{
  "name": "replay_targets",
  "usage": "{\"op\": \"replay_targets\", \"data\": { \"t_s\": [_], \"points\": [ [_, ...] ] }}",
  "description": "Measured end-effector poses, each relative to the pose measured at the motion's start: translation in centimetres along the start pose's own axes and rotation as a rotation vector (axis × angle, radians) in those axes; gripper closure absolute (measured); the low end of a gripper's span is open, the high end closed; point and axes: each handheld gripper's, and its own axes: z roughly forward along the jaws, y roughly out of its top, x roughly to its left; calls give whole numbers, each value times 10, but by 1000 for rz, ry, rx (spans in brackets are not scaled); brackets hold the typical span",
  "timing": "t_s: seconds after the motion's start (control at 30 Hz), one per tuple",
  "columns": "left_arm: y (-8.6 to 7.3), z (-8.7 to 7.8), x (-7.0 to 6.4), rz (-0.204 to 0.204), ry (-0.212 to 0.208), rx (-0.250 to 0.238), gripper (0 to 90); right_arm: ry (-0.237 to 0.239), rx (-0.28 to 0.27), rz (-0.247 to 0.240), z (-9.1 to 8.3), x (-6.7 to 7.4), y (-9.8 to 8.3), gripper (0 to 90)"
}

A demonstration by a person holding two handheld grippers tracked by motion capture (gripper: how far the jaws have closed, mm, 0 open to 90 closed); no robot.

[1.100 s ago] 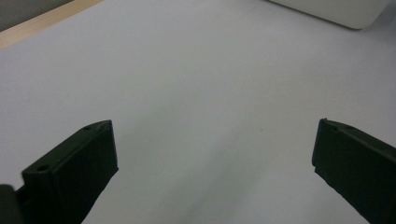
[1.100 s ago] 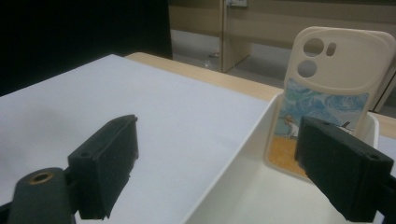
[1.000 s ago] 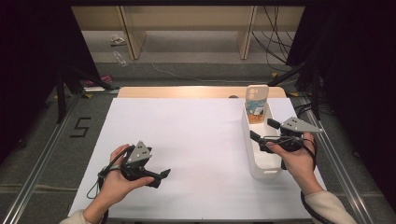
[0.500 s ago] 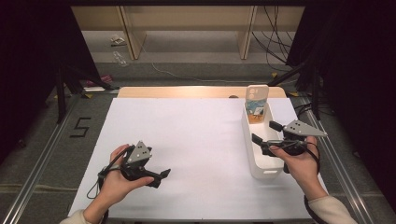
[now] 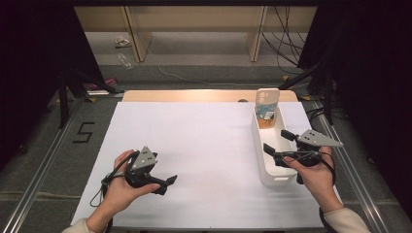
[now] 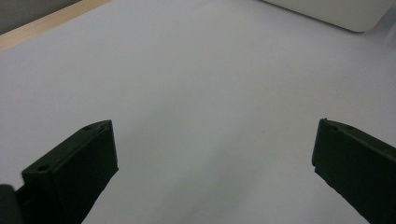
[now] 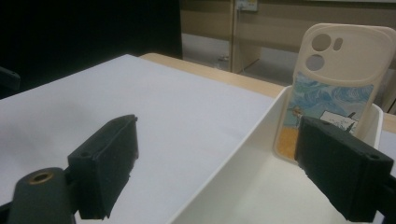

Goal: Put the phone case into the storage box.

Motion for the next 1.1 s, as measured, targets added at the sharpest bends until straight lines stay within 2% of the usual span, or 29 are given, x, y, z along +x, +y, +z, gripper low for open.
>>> {"op": "replay_targets", "data": {
  "t_s": [0.57, 1.1],
  "points": [
    [0, 0, 0, 0, 3, -3, 0, -1, -13, 2, -9, 0, -11, 145],
    [1, 1, 1, -3, 5, -4, 0, 9, -24, 2, -10, 2, -11, 145]
  ]
}}
